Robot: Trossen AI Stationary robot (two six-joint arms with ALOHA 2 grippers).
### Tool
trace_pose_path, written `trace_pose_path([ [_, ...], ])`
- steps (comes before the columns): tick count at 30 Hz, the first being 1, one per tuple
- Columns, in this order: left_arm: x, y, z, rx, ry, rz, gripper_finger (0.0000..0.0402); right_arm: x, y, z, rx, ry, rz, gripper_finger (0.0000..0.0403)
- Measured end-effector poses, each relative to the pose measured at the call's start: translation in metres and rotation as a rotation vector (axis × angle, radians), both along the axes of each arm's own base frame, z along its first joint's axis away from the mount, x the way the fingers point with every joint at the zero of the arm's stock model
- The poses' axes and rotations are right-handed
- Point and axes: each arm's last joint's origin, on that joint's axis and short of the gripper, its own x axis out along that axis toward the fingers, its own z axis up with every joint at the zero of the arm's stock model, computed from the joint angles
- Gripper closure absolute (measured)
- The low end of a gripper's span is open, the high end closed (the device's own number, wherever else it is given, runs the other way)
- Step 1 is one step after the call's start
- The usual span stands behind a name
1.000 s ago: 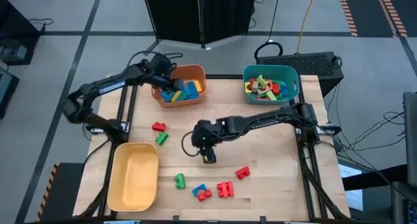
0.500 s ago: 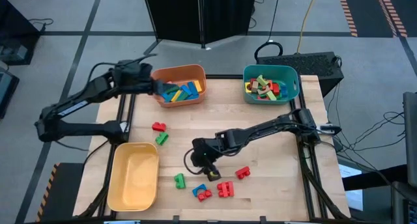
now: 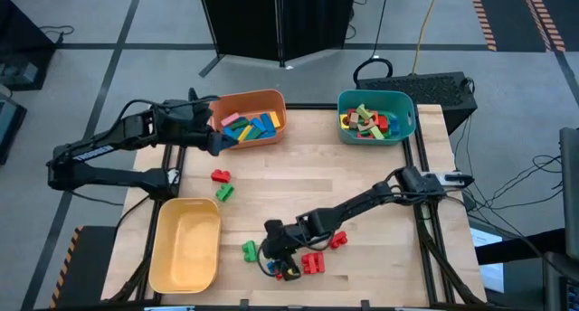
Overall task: Sort blocks by size
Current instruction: Put the blue arch block into the blue bin
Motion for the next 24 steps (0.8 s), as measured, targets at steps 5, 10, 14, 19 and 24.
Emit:
trace_pose_path([
  [5, 0.002, -0.006, 0.000, 0.022, 0.008, -0.003, 0.0230, 0.000, -0.001, -0.001, -0.032, 0.007, -0.055, 0.0197],
  [10, 0.002, -0.009, 0.000, 0.030, 0.012, -0.010, 0.0230, -0.005, -0.001, -0.009, -0.083, 0.069, -0.039, 0.0197],
  [14, 0.003, -0.012, 0.000, 0.019, 0.011, -0.011, 0.0230, -0.010, 0.004, -0.013, -0.113, 0.091, -0.005, 0.0197],
  [19, 0.004, -0.016, 0.000, 0.030, 0.013, -0.003, 0.0230, -0.013, 0.010, -0.016, -0.124, 0.113, 0.013, 0.0199],
  [24, 0.004, -0.019, 0.000, 0.041, 0.015, 0.002, 0.0230, -0.015, 0.008, -0.027, -0.143, 0.170, -0.003, 0.0228],
])
